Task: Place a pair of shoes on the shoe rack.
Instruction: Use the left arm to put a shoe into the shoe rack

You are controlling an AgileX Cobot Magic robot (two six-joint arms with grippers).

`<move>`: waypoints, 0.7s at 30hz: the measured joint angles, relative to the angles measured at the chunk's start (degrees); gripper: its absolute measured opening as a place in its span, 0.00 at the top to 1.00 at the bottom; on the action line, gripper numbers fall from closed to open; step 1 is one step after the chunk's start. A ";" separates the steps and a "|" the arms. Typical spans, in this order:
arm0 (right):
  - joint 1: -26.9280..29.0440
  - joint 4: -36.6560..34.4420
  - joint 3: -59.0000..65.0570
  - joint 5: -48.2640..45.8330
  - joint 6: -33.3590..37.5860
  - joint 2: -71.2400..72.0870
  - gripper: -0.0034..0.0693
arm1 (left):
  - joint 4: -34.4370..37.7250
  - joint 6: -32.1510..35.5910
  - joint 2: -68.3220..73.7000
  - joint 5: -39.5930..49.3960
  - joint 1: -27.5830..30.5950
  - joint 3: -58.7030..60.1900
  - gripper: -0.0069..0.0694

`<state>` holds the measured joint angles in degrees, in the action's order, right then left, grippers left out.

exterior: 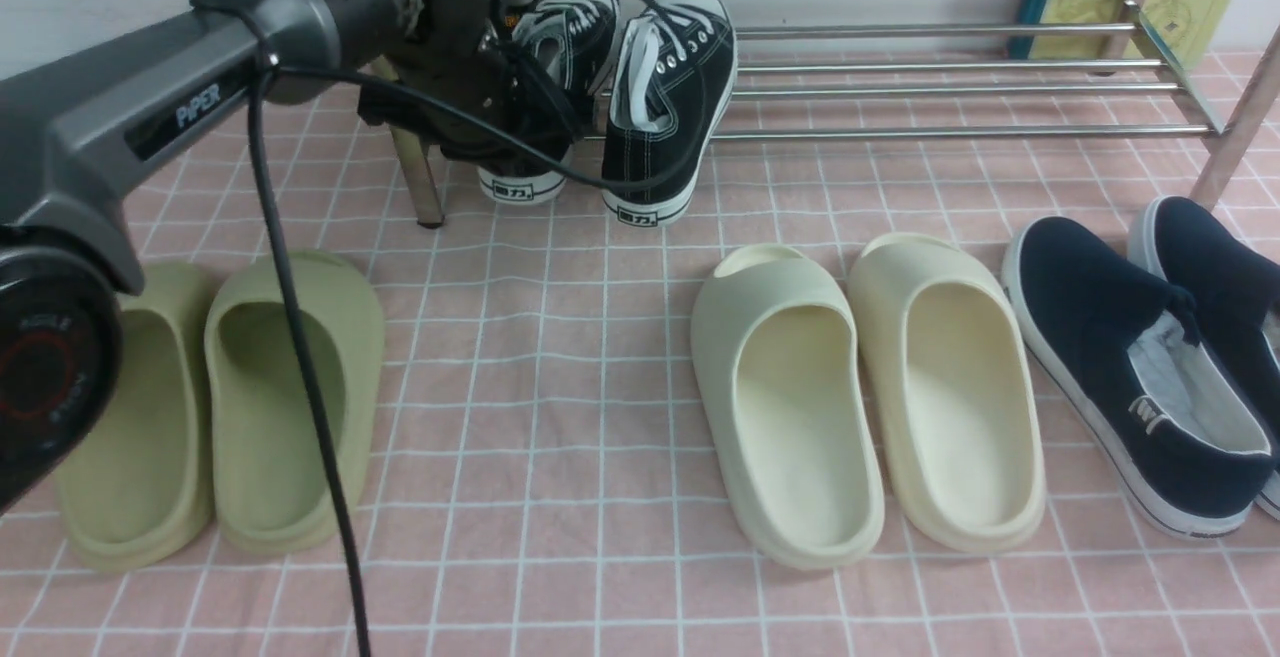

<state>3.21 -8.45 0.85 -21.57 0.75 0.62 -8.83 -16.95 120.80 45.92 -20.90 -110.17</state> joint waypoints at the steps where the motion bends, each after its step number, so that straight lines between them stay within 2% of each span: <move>1: 0.00 0.00 0.00 0.00 0.00 0.00 0.62 | 0.00 0.00 0.74 -0.07 0.00 -1.54 0.90; 6: 0.00 0.00 0.00 0.00 0.00 0.00 0.62 | 0.06 -0.13 4.59 4.80 -0.05 -8.87 0.90; 12: 0.00 0.00 0.00 0.00 0.00 0.00 0.62 | 0.11 0.34 4.88 8.09 -0.05 -10.65 0.90; 21: 0.00 0.00 0.00 0.00 0.00 0.00 0.62 | 0.24 5.30 -10.19 16.30 -0.05 -7.17 0.90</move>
<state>3.21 -8.45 0.85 -21.57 0.75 0.62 -8.59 -11.65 110.61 62.22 -20.95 -117.34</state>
